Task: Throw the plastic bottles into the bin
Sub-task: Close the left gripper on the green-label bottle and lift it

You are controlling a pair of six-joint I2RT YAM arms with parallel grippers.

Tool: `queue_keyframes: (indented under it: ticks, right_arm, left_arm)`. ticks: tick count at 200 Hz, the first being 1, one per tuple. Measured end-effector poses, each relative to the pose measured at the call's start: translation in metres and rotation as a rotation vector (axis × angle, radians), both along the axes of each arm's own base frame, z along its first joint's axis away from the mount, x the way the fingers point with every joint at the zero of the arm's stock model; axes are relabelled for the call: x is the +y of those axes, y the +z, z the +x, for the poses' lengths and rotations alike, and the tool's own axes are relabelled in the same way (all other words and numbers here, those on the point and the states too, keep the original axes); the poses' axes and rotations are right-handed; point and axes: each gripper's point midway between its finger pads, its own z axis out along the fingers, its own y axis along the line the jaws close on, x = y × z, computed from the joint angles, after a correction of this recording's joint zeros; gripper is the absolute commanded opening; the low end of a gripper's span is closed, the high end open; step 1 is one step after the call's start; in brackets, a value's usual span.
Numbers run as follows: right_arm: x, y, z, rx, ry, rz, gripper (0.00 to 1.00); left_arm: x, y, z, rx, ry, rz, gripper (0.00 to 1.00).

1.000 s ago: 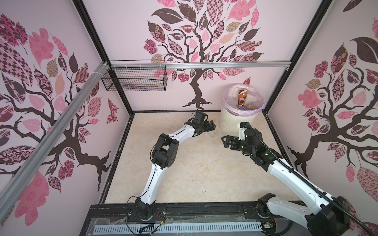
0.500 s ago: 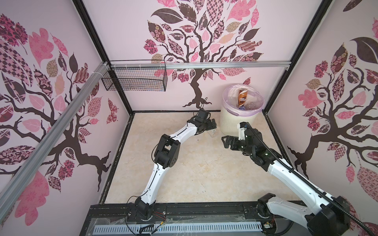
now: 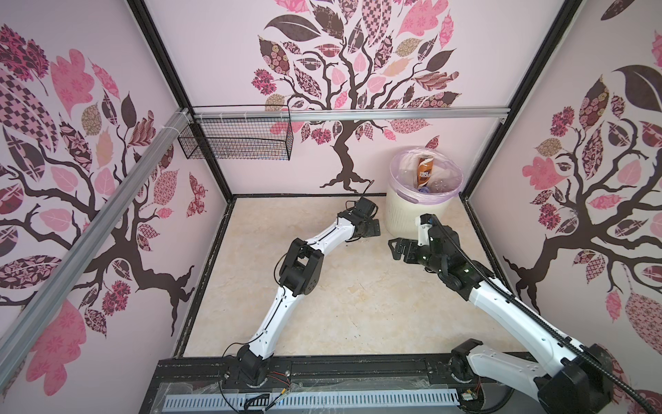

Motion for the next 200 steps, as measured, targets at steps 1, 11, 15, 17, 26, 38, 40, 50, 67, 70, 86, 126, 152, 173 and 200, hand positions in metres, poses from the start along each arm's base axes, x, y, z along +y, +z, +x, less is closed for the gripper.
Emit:
queue_keyframes:
  ticks: [1, 11, 15, 17, 26, 38, 40, 50, 67, 70, 86, 126, 152, 173, 200]
  right_arm:
    - [0.000, 0.000, 0.000, -0.001, 0.000, 0.000, 0.99]
    - [0.000, 0.001, 0.000, -0.003, 0.000, 0.001, 1.00]
    - [0.000, 0.001, 0.000, -0.004, 0.000, 0.002, 1.00]
    - [0.000, 0.002, 0.000, -0.005, 0.000, 0.002, 1.00]
    - [0.000, 0.003, -0.001, -0.008, 0.000, 0.004, 1.00]
    - [-0.001, 0.004, -0.001, -0.010, 0.000, 0.005, 1.00]
    - [-0.001, 0.004, -0.001, -0.010, 0.000, 0.005, 0.99]
    - [0.000, 0.004, -0.001, -0.011, 0.000, 0.006, 1.00]
    - [-0.001, 0.004, -0.001, -0.010, 0.000, 0.006, 0.99]
    - [-0.001, 0.004, -0.001, -0.010, 0.000, 0.006, 0.99]
    - [-0.001, 0.004, -0.001, -0.010, -0.001, 0.006, 1.00]
    - [-0.001, 0.003, -0.001, -0.008, 0.000, 0.006, 0.99]
    - [-0.001, 0.000, -0.002, 0.000, -0.002, 0.006, 0.99]
    - [-0.001, -0.002, -0.002, 0.003, -0.003, 0.008, 1.00]
    - [-0.001, -0.003, -0.003, 0.007, -0.005, 0.010, 0.99]
  left_arm:
    - [0.000, 0.000, 0.000, 0.000, 0.001, 0.001, 0.97]
    - [0.003, -0.001, 0.001, -0.003, 0.001, 0.013, 0.97]
    - [0.004, -0.003, 0.001, -0.003, 0.000, 0.016, 0.97]
    - [0.004, -0.003, 0.001, -0.003, 0.000, 0.018, 0.97]
    - [0.006, -0.006, 0.000, -0.001, -0.004, 0.029, 0.97]
    - [0.009, -0.009, -0.001, 0.005, -0.007, 0.037, 0.96]
    - [0.009, -0.009, -0.001, 0.006, -0.007, 0.037, 0.95]
    - [0.010, -0.010, -0.001, 0.006, -0.009, 0.040, 0.94]
    - [0.012, -0.009, 0.001, 0.003, -0.007, 0.040, 0.90]
    - [0.012, -0.009, 0.001, 0.003, -0.008, 0.040, 0.90]
    - [0.015, -0.011, 0.002, 0.003, -0.006, 0.040, 0.83]
    - [0.021, -0.017, -0.001, 0.011, -0.014, 0.040, 0.71]
    - [0.022, -0.019, -0.003, 0.012, -0.020, 0.032, 0.64]
    - [0.025, -0.019, -0.004, 0.012, -0.020, 0.019, 0.61]
    - [0.034, -0.019, -0.011, 0.024, -0.016, 0.005, 0.58]
